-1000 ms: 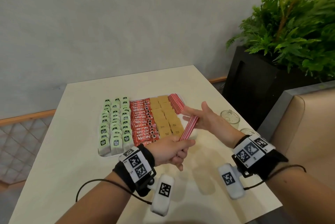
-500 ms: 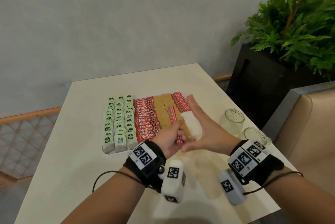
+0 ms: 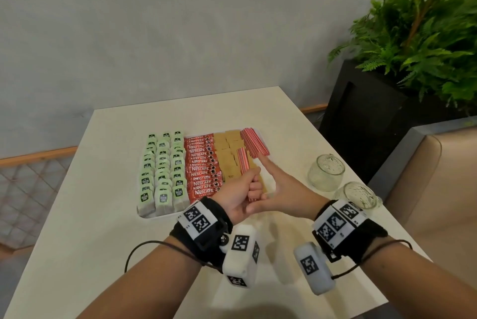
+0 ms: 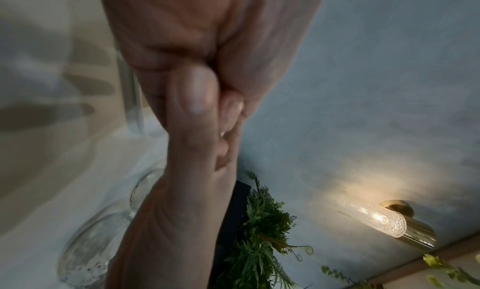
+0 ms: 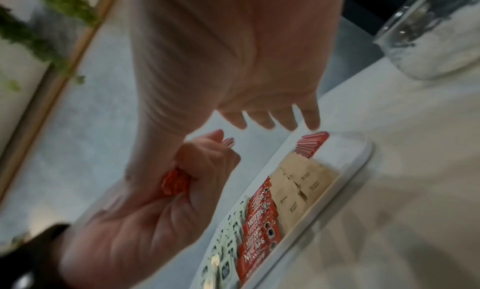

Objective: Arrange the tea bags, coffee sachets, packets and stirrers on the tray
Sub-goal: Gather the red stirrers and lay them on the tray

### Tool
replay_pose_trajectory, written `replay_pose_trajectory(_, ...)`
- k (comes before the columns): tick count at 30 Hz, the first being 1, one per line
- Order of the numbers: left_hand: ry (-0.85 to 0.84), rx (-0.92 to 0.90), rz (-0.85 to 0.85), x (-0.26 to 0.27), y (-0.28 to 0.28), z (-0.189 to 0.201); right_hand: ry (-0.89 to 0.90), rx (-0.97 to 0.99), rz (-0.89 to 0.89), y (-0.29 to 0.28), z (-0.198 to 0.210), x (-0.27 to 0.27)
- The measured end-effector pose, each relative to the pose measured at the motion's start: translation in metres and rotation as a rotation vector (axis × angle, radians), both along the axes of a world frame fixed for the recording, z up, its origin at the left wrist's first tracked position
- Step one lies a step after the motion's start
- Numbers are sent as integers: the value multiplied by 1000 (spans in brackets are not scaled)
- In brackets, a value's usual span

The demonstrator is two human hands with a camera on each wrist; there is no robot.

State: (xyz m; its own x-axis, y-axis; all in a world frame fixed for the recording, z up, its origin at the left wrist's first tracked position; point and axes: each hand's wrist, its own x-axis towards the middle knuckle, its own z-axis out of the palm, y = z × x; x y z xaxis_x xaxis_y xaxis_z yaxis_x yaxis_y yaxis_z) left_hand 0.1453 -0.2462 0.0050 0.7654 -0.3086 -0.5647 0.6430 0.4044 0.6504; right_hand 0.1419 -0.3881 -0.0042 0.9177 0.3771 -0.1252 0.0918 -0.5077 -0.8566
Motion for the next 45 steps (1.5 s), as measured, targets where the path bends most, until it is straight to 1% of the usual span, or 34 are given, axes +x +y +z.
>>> replay_pose_trajectory(2,-21,23,-33,5,4,0,91,97,25,-3,2,5)
replay_pose_trajectory(4,-73,66,-128,9,5,0,167,168,-33,-5,6,12)
replay_pose_trajectory(6,-118,162,-243,10,3,-3,207,169,-85,-6,11,22)
replay_pose_trajectory(7,-140,215,-300,10,0,-5,212,151,-93,-5,13,28)
replay_pose_trajectory(9,-190,293,-381,12,-6,-9,184,52,-83,-4,15,38)
replay_pose_trajectory(12,-215,328,-416,21,-13,-13,114,-104,-65,-4,15,55)
replay_pose_trajectory(15,-210,331,-419,40,-21,-11,126,-107,-89,-7,22,70)
replay_pose_trajectory(17,-249,401,-414,58,-26,-9,134,-89,-119,-9,31,80)
replay_pose_trajectory(18,-296,452,-417,68,-27,-8,114,-96,-130,-10,33,89)
replay_pose_trajectory(19,-372,540,-439,78,-29,-9,80,-109,-142,-9,35,98)
replay_pose_trajectory(22,-666,933,-578,102,-27,-12,31,-156,-190,-10,27,125)
replay_pose_trajectory(23,-720,1031,-592,107,-25,-15,20,-169,-202,-12,23,132)
replay_pose_trajectory(25,-737,1187,-599,113,-19,-27,15,-252,-193,-17,8,143)
replay_pose_trajectory(27,-760,1325,-619,114,-14,-45,33,-356,-146,-19,-10,149)
replay_pose_trajectory(29,-801,1439,-632,109,-11,-60,66,-411,-108,-19,-27,152)
replay_pose_trajectory(32,-820,1513,-658,103,-14,-75,102,-409,-86,-19,-42,152)
replay_pose_trajectory(36,-836,1602,-721,100,-21,-86,135,-446,-46,-18,-49,151)
replay_pose_trajectory(41,-846,1599,-792,97,-26,-86,148,-467,-72,-20,-55,145)
replay_pose_trajectory(45,-836,1580,-832,98,-28,-86,122,-422,-178,-23,-59,141)
